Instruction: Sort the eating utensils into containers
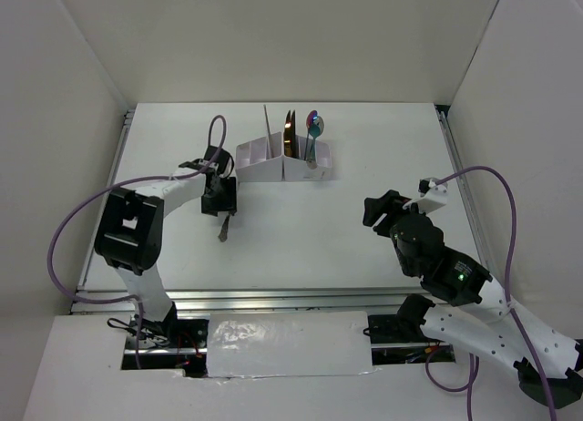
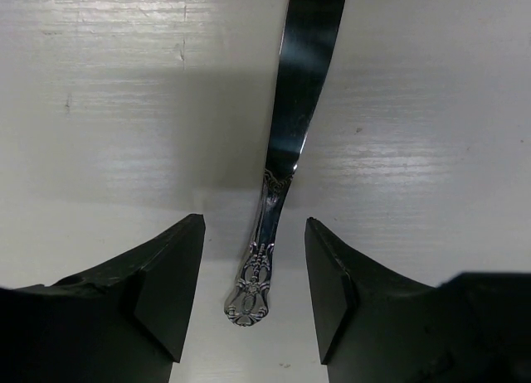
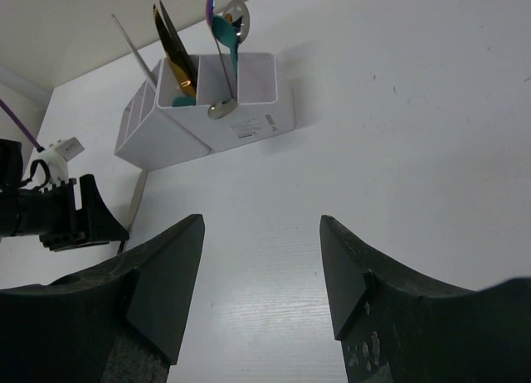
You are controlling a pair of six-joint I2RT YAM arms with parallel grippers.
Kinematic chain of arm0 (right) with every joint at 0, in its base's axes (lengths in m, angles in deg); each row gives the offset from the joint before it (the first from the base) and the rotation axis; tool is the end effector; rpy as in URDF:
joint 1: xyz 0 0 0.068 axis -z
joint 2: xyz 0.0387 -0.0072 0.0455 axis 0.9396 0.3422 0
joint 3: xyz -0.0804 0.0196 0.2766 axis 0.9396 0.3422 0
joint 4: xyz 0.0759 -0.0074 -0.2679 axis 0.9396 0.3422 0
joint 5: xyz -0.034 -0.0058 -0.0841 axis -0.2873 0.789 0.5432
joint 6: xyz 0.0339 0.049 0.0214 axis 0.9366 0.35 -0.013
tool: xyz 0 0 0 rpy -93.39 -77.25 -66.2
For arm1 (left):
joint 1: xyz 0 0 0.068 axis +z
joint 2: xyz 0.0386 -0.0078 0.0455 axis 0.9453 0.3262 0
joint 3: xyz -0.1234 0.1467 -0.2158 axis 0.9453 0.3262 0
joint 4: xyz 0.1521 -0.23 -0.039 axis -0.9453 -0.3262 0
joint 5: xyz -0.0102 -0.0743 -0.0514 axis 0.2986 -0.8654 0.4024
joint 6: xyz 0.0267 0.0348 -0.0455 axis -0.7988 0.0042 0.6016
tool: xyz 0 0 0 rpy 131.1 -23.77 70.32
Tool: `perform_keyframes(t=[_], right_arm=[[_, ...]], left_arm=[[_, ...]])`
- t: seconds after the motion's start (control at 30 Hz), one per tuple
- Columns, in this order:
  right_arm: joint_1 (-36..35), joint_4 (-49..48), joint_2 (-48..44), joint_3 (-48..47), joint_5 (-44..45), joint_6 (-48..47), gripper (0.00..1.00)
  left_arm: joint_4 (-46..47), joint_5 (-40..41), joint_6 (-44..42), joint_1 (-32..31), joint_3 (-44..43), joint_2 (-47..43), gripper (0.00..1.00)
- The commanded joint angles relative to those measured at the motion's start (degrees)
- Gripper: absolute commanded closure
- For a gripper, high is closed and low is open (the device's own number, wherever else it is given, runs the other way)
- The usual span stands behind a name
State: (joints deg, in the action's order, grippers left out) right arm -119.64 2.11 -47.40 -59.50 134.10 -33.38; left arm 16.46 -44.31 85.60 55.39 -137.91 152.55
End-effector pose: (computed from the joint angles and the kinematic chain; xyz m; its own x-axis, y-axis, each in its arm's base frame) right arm 0.1137 0.0806 0.3426 -0.2236 0.3857 -0.8951 0.0359 0.9210 0.3879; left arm 0.3677 -0.0984 0.1719 -0.8865 -0.1909 -0.4215 -0.1556 0.9809 -0.1169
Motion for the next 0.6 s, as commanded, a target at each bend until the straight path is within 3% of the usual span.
perform_keyframes(t=[0.0, 0.57], right_arm=[[-0.6, -3.0, -0.2, 0.4, 0.9, 0.2, 0.34], [-0.7, -3.3, 0.1, 0.4, 1.0, 0.4, 0.34]], left_arm=[[-0.8, -1.2, -1.7, 0.0, -2.8, 2.5, 0.37], [-7.5, 7.3, 1.2, 0.0, -4.9, 6.4, 0.6]])
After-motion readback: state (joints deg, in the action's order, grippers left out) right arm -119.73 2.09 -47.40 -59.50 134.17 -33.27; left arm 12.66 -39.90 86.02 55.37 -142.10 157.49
